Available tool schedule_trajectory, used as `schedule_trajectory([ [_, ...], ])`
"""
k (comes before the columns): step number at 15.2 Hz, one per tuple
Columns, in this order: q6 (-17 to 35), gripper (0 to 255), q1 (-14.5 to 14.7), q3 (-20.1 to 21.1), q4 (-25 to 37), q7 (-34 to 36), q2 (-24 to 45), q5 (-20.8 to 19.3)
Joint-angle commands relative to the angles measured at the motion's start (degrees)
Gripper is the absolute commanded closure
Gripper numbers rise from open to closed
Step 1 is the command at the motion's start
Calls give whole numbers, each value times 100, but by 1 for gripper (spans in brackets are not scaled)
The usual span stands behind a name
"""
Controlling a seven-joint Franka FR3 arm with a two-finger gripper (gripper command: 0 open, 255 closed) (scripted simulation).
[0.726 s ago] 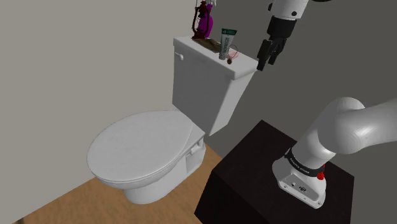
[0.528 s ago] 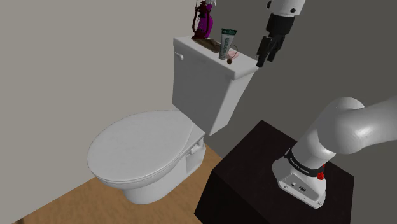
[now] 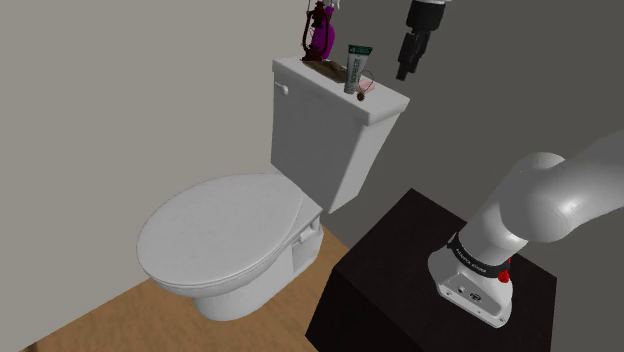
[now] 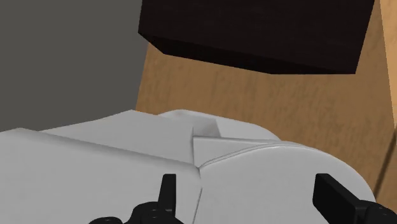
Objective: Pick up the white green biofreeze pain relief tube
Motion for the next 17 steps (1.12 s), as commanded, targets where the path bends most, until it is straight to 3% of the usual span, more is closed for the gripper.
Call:
schedule_trajectory([
  [1, -64, 0, 42, -174, 529, -429, 479, -9],
  [8, -449, 0, 76, -664, 2504, -1895, 2152, 218],
  [13, -1019, 0, -102, -864, 4386, -2917, 3574, 595],
  [14, -1087, 0, -136, -866, 4582, -3000, 3712, 634],
  [17, -819, 0, -120, -850, 4225, -2974, 3620, 606],
])
